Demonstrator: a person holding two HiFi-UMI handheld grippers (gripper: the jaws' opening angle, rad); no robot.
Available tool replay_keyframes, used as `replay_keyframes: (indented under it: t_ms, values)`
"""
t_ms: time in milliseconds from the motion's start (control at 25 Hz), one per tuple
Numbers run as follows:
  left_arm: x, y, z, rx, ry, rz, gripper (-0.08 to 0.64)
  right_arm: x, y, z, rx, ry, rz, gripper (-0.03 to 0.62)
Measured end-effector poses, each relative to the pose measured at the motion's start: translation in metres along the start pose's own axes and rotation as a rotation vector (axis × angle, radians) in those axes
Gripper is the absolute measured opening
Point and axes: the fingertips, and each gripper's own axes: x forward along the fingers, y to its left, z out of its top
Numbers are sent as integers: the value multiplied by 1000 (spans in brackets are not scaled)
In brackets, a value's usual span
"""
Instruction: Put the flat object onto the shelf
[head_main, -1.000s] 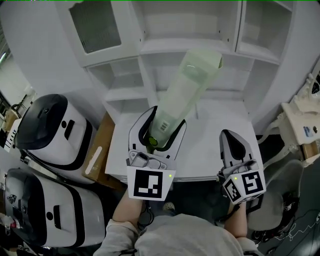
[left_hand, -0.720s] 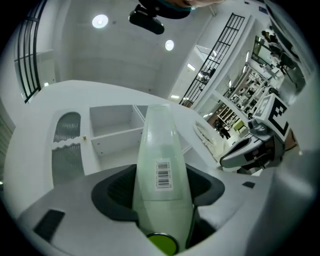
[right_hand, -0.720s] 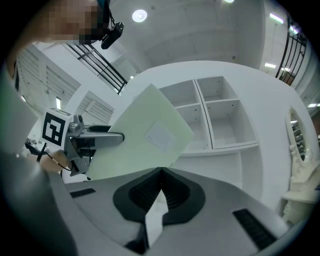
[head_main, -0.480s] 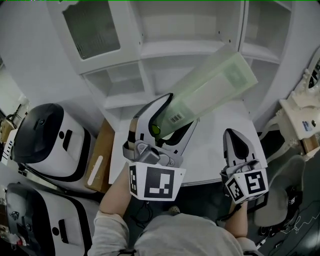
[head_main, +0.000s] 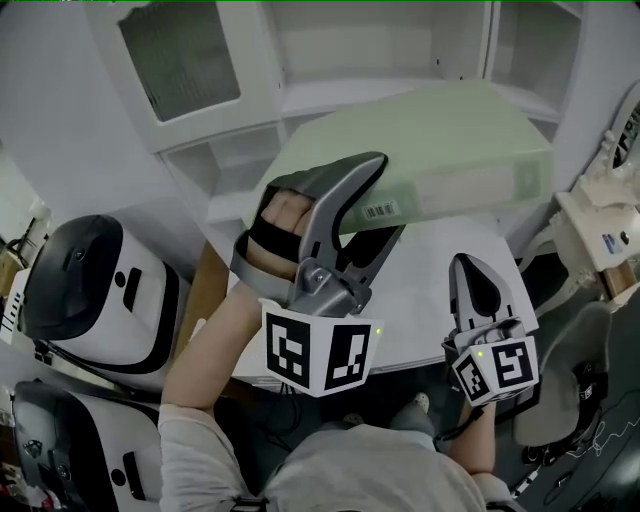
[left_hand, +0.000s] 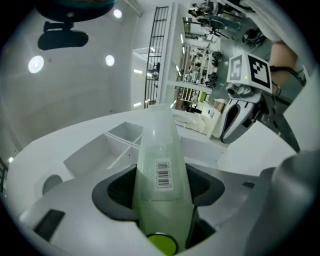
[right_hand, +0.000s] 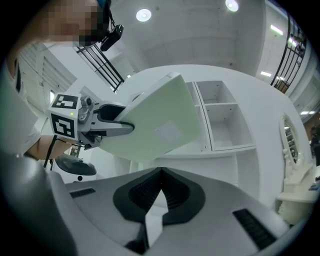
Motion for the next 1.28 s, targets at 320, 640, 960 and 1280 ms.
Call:
replay_keyframes:
  t_ms: [320,640,960,1280]
  values:
    - [31,-9,0,222,17,-16,293,8,-21,1,-2,-11,-3,9]
    - [64,-2,-2,294,56,6,293,24,-50,7,-6,-32,32,9]
    - [102,-1,-20,340,123,-2,293,46,-77,5,-2,-41,75,9]
    - [137,-7,-44,345,195,-39,293,67,-100,-5,5,-27,111,9]
